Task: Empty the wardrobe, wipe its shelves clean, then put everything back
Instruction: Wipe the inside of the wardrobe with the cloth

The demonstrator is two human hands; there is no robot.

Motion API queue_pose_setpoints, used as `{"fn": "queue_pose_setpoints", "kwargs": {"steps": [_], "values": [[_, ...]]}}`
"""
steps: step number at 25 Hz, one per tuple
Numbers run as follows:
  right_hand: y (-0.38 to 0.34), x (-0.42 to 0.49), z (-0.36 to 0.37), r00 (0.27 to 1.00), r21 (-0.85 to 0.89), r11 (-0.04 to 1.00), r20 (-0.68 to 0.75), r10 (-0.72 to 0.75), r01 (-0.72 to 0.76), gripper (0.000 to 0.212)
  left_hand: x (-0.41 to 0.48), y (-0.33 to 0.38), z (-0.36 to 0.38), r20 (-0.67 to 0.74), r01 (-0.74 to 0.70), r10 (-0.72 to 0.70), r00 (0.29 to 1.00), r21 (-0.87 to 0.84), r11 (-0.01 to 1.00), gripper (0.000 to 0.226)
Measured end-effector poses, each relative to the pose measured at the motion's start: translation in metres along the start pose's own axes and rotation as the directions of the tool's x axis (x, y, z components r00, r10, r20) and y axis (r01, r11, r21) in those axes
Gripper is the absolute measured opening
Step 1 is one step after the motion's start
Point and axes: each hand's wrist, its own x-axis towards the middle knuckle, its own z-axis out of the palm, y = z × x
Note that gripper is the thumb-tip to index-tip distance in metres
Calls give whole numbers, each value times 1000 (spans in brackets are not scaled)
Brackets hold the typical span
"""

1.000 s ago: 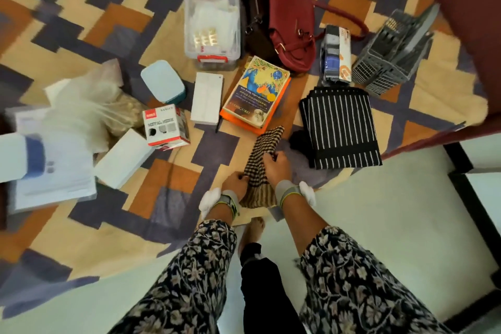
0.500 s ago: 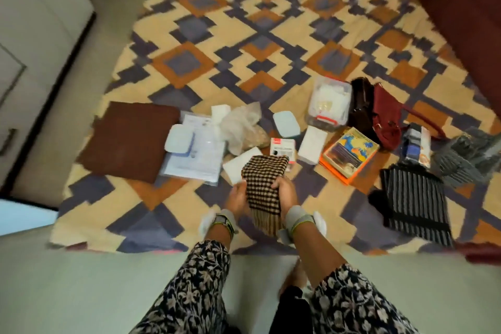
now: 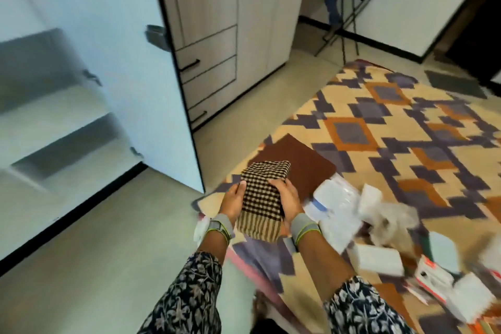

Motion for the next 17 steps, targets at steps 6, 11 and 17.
{"fn": "queue_pose_setpoints", "kwargs": {"steps": [6,11,17], "values": [[-4,56,190,946,-145,989,323,19,30,24,27,32,-172,-335,-91,48,941,-116,989,37],[-3,89,350,807,-201,980,581,107,14,29,33,54,-317,-600,-114,-11,800,-169,979,34],[2,82,525,658,-270,956,741,133,111,35,16,76,-463,-807,-248,-12,590,-195,949,27]]}}
